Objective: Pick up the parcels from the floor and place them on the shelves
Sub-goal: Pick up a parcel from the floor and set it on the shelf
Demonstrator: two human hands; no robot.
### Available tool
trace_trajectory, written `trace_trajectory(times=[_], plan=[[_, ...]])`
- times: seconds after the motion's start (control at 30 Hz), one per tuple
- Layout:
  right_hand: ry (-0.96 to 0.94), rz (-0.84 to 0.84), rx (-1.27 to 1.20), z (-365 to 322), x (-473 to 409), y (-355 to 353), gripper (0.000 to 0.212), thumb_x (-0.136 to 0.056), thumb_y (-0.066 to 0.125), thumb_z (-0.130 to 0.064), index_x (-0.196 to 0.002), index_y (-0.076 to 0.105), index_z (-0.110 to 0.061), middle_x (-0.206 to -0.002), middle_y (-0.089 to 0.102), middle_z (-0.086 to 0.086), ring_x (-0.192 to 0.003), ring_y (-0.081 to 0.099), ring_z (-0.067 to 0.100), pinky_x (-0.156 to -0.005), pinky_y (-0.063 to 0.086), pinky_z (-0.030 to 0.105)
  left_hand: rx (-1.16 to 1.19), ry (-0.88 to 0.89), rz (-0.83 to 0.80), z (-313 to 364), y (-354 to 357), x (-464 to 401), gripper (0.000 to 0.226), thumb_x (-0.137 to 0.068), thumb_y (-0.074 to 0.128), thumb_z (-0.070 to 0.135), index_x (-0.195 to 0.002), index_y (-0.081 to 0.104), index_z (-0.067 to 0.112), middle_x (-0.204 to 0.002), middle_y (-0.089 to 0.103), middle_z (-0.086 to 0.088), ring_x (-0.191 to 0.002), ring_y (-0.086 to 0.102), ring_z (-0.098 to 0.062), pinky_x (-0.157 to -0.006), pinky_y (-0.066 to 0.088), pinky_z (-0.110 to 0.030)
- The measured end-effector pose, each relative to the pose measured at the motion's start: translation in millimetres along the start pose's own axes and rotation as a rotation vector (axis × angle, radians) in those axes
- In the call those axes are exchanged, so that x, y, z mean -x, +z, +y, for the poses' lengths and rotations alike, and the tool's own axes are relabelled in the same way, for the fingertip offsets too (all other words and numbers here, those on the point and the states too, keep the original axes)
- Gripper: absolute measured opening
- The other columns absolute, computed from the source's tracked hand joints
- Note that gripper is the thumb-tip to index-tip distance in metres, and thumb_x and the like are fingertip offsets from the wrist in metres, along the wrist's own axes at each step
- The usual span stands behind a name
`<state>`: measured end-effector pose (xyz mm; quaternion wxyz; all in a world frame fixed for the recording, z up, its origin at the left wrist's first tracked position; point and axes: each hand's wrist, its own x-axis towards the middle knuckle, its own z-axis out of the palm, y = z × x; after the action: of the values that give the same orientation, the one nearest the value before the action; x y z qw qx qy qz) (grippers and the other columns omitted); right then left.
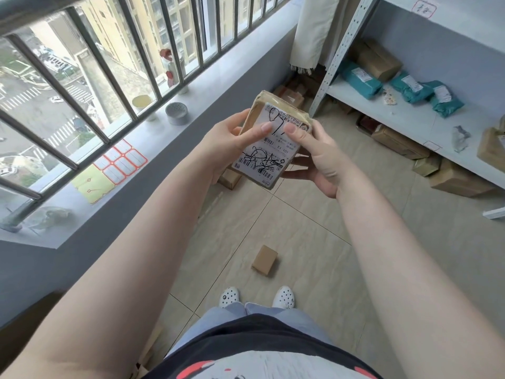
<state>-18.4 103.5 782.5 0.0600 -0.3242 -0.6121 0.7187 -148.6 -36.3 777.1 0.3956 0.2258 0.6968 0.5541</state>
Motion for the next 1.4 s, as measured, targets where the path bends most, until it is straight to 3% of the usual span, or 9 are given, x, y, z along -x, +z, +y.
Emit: trace_trajectory(times=[0.17,0.33,0.47,0.57,0.77,0.93,1.07,1.23,1.4], plan=[[0.072,0.044,-0.232,2.7,-3.5,4.5,0.067,-0.081,0.07,-0.048,-0.136,0.046,-0.018,-0.12,0.069,0.018,-0.102,0.07,0.039,-0.083,0.056,0.059,0.115,-0.088,0.202,-10.4,4.7,1.2,0.125,-0.04,0.089,0.066,-0.15,0.04,0.03,-0.141,0.061,0.0,-0.125,0.062,-0.021,-0.106,0.048,-0.048],[0.079,0.124,-0.179,3.9,-7.5,5.5,0.073,-0.074,0.075,-0.05,-0.135,0.05,-0.018,-0.116,0.067,0.01,-0.102,0.064,0.03,-0.078,0.059,0.045,0.342,-0.118,0.282,-12.5,5.5,-2.7,0.077,-0.064,0.092,0.023,-0.128,0.049,0.017,-0.119,0.072,-0.008,-0.094,0.076,-0.022,-0.079,0.063,-0.039],[-0.016,0.163,0.1,1.0,-14.4,-6.1,0.114,-0.05,0.085,-0.05,-0.148,0.029,-0.031,-0.136,0.056,0.01,-0.121,0.058,0.021,-0.095,0.052,0.042,0.28,-0.09,0.271,-8.4,-7.6,-7.5,0.083,-0.061,0.092,0.013,-0.133,0.052,0.012,-0.112,0.072,-0.005,-0.092,0.075,-0.019,-0.073,0.063,-0.034],[-0.071,0.091,0.219,-3.5,-19.3,-7.8,0.116,-0.051,0.087,-0.044,-0.149,0.028,-0.033,-0.134,0.058,0.012,-0.123,0.058,0.022,-0.104,0.047,0.045,0.151,-0.051,0.203,-2.3,-12.6,-8.6,0.085,-0.06,0.093,0.011,-0.136,0.053,0.014,-0.112,0.07,-0.003,-0.091,0.072,-0.014,-0.067,0.061,-0.024],[-0.079,0.099,0.138,-2.4,-21.4,-8.1,0.077,-0.072,0.083,-0.02,-0.141,0.048,-0.022,-0.113,0.069,0.006,-0.096,0.069,0.017,-0.069,0.055,0.025,0.088,0.009,0.178,8.0,-7.2,-10.0,0.103,-0.066,0.09,0.009,-0.153,0.037,0.021,-0.119,0.069,-0.001,-0.094,0.071,-0.008,-0.075,0.061,-0.021],[-0.031,0.197,-0.133,5.1,-23.4,1.8,0.077,-0.069,0.086,-0.021,-0.137,0.05,-0.013,-0.117,0.071,0.009,-0.092,0.074,0.019,-0.069,0.058,0.032,0.164,-0.022,0.386,-1.8,11.1,-11.1,0.126,-0.062,0.093,0.036,-0.16,0.015,0.021,-0.144,0.054,-0.003,-0.131,0.054,-0.016,-0.111,0.045,-0.037],[0.009,0.207,-0.291,5.5,-19.9,13.5,0.041,-0.077,0.08,-0.018,-0.114,0.064,-0.013,-0.1,0.075,0.008,-0.085,0.074,0.022,-0.076,0.061,0.039,0.256,-0.176,0.336,-8.7,22.9,-6.9,0.123,-0.066,0.087,0.047,-0.16,0.011,0.026,-0.151,0.049,-0.007,-0.134,0.052,-0.026,-0.11,0.045,-0.05],[0.043,0.151,-0.304,12.0,-18.1,17.2,0.019,-0.082,0.074,-0.02,-0.1,0.066,-0.019,-0.087,0.074,0.001,-0.081,0.071,0.017,-0.084,0.058,0.04,0.379,-0.181,0.247,-9.1,22.3,-6.5,0.076,-0.078,0.083,0.029,-0.143,0.045,0.021,-0.121,0.074,-0.005,-0.107,0.073,-0.026,-0.097,0.055,-0.051],[0.037,0.198,-0.095,15.7,-19.3,13.3,0.084,-0.065,0.082,-0.039,-0.139,0.05,-0.017,-0.121,0.07,0.002,-0.1,0.069,0.015,-0.085,0.053,0.034,0.397,-0.126,0.161,-5.0,11.1,-4.5,0.056,-0.083,0.077,0.009,-0.135,0.059,0.02,-0.096,0.079,0.003,-0.079,0.078,-0.012,-0.063,0.062,-0.033]])
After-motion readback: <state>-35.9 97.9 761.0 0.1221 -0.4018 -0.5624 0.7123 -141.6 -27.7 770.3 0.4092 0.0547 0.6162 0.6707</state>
